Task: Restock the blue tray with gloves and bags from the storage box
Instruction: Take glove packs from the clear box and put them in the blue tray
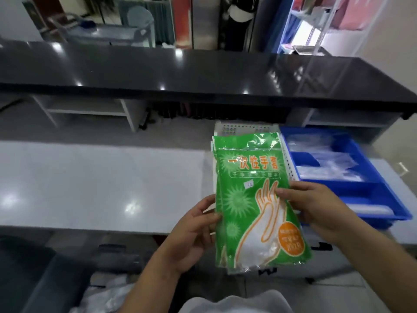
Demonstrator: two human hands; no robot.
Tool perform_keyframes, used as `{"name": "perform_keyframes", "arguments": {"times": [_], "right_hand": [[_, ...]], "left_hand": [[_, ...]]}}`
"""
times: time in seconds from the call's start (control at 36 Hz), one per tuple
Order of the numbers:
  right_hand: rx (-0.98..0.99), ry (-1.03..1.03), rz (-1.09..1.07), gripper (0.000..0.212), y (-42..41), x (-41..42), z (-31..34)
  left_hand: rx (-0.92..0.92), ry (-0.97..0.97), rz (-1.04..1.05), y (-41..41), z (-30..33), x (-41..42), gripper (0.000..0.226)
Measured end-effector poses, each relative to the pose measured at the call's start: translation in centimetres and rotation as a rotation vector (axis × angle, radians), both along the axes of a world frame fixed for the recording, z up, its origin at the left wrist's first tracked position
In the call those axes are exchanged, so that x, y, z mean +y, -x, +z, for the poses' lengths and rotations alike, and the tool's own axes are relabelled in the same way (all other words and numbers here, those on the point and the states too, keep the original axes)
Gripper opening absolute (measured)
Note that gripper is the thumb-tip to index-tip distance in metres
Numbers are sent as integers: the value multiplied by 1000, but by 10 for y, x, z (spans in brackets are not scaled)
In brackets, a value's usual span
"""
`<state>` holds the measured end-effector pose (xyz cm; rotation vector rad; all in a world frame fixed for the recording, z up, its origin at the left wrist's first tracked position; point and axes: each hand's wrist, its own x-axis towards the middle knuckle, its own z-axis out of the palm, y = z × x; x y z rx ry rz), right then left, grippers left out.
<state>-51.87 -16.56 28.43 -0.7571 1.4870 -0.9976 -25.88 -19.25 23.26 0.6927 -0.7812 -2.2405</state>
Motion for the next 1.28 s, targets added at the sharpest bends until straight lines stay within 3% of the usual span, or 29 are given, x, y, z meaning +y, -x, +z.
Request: {"name": "perform_keyframes", "arguments": {"times": [0.08,0.28,0.42,0.56,0.67,0.78,0.83,0.92,0.97,1.06,1.14,1.28], "right_hand": [[6,-18,-85,30,-9,3,-6],[-4,-12,-245,27,-27,14,-7],[24,8,-310,36,-30,24,4],[23,21,-310,23,-17,34,18],[29,35,-348,34,1,44,22],[56,86,-381,26,27,51,25],[62,121,-412,33,41,52,24],[26,177,-480,59,68,49,18],[-89,130,-387,64,88,46,14],[-245,37,-183,44,128,42,10],[-244,35,-110,30,170,39,3],[-242,92,-58,37,234,31,-4]], "left_hand": [[-14,27,-51,-10,1,-8,36],[-207,189,-124,-17,-7,-23,68],[-207,239,-128,-2,-7,-27,60],[-151,228,-136,18,-6,-31,54],[-119,179,-224,42,-4,-35,52],[-137,200,-256,76,1,-34,46],[-150,211,-248,91,2,-33,48],[-164,206,-223,112,3,-34,55],[-175,210,-203,127,4,-36,59],[-192,199,-149,154,6,-37,59],[-226,200,-128,188,11,-34,59],[-259,259,-162,246,19,-32,51]]}}
